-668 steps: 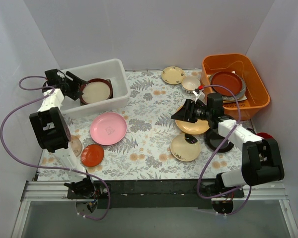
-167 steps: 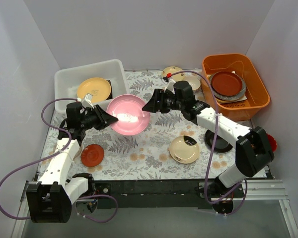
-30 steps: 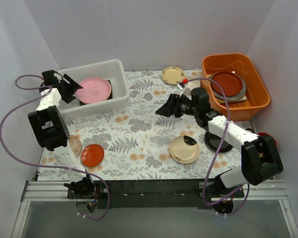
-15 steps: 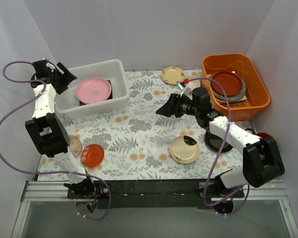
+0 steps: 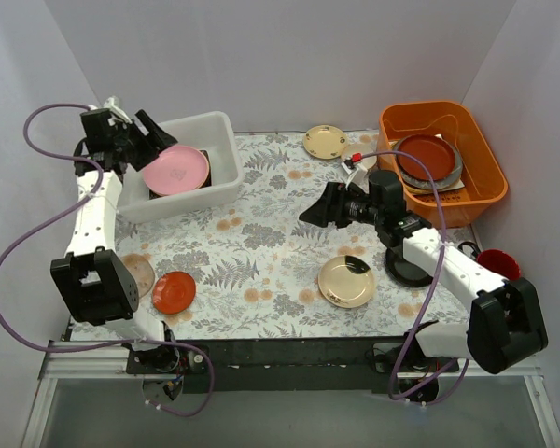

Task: Place the plates into the plastic bin on the countertop
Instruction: Pick up the plate at the center of the board.

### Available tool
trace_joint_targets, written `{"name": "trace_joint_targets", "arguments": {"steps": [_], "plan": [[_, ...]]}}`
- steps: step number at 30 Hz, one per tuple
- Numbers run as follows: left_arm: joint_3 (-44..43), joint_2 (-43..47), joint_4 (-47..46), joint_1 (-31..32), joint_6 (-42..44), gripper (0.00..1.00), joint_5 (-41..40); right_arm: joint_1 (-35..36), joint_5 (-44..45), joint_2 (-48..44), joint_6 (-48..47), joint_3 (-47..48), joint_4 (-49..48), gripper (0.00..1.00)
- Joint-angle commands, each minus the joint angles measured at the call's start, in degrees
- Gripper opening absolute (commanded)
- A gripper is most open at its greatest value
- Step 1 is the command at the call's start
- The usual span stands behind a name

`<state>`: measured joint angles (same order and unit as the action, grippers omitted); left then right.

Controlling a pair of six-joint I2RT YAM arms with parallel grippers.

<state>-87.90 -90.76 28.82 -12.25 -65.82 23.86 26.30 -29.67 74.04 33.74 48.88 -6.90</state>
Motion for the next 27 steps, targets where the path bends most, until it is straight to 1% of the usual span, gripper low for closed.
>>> {"name": "trace_joint_targets", "arguments": {"steps": [1,6,7,9,11,15,22,27], "plan": [[3.25,4.62,0.36,7.83,-0.01,0.69,0.14,-0.38,1.89,-3.20,-1.74,-1.86,2.84,0.80],[9.40,8.40,-2.27,15.23,-3.34,0.66,-0.22,-0.55,3.04,-5.92,-2.71,-4.32,4.87,0.80],[12.46,8.84,-4.02,17.24,-3.78,0.66,0.13,-0.64,3.21,-6.19,-2.80,-4.67,5.31,0.80],[15.20,10.16,-5.61,19.19,-5.27,0.66,0.49,-0.82,3.48,-6.80,-2.80,-5.37,5.66,0.80],[18.89,10.78,-7.54,21.73,-6.25,0.65,0.49,-1.34,3.65,-6.98,-2.80,-5.38,6.28,0.80],[22.68,11.22,-10.09,27.18,-8.26,0.64,-0.65,-3.01,3.83,-7.07,-3.94,-4.33,9.09,0.81],[27.25,7.98,-14.40,40.53,-11.61,0.63,-3.90,-7.31,3.48,-7.68,-5.17,-3.36,11.64,0.81],[29.71,3.06,-17.65,47.13,-14.42,0.63,-5.31,-8.29,3.04,-7.95,-5.61,-3.18,12.43,0.81]]}}
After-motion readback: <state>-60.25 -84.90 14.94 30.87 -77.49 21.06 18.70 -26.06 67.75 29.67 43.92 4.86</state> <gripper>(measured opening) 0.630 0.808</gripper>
